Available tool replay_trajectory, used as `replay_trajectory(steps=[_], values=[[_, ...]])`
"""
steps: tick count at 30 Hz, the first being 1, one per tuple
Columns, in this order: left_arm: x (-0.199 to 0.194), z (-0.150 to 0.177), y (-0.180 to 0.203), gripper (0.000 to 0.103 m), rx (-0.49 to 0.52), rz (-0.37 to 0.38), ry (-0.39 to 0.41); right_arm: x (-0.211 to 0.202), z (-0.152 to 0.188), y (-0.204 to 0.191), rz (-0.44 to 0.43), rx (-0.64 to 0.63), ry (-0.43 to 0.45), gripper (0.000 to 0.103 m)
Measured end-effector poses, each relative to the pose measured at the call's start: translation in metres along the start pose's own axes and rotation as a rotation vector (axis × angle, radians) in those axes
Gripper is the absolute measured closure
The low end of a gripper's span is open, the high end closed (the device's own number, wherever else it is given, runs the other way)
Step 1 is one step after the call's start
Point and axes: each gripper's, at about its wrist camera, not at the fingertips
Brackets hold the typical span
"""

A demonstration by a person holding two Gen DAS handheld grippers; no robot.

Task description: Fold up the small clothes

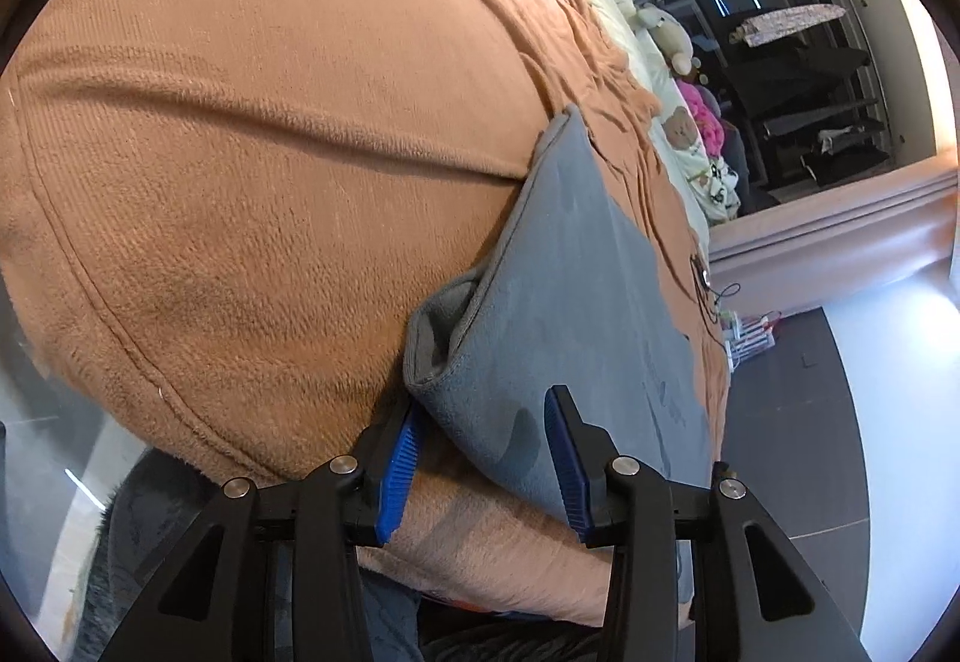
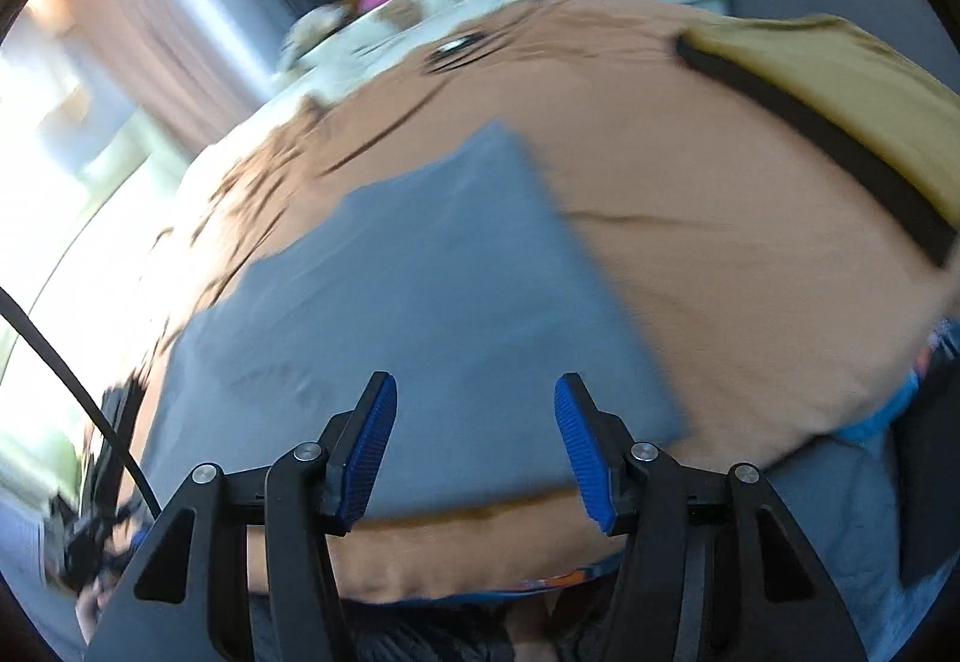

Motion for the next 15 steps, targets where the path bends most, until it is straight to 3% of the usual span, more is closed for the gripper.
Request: replay_trajectory(steps=[15], values=[[0.002,-0.004,-0.003,0.061,0.004,0.024,-0.012,0.082,-0.001,-0.091,-0.086,-0.299,-0.14,0.052]])
Point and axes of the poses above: each gripper's, at about its wrist camera, not at the fingertips, and x roughly the way its jaws point, y to its right, z to its underside, and after that the axes turned 10 degrees about z, right-handed
